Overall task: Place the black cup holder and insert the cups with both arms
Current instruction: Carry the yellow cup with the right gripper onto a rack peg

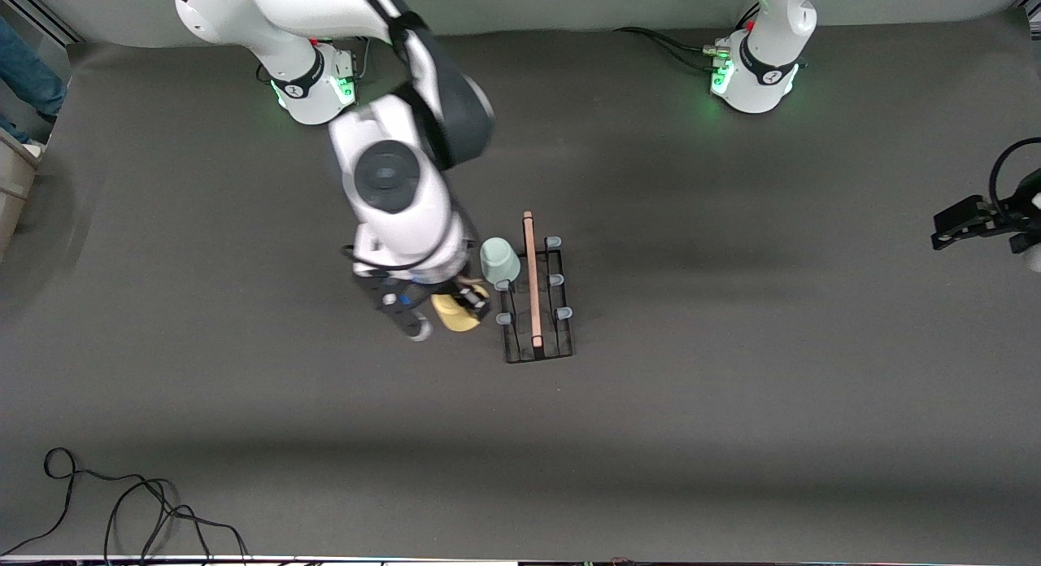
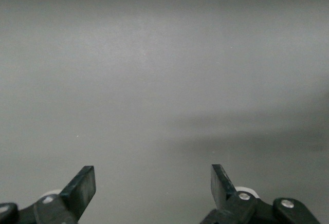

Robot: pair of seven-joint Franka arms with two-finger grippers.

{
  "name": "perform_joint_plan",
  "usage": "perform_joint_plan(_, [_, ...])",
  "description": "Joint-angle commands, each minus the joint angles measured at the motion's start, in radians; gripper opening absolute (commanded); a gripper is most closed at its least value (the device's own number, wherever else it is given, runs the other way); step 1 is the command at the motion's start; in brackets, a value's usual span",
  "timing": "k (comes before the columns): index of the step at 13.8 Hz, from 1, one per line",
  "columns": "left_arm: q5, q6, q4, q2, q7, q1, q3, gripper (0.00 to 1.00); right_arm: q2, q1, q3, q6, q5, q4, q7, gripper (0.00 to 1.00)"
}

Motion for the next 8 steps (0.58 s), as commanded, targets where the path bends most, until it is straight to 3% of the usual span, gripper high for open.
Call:
perform_joint_plan(1, [0.012,0.004,0.009,0.001,0.026,0.011,-0.004,1.0,0.077,-0.018,0.027,0.008,-0.009,0.089,0.095,0.28])
perform_joint_plan(8, [0.015,-0.02,0.009,-0.012,-0.092,-0.052,-0.023,1.0,0.118,0.004,0.037,0.116,-0.003,0.014,0.108,0.28])
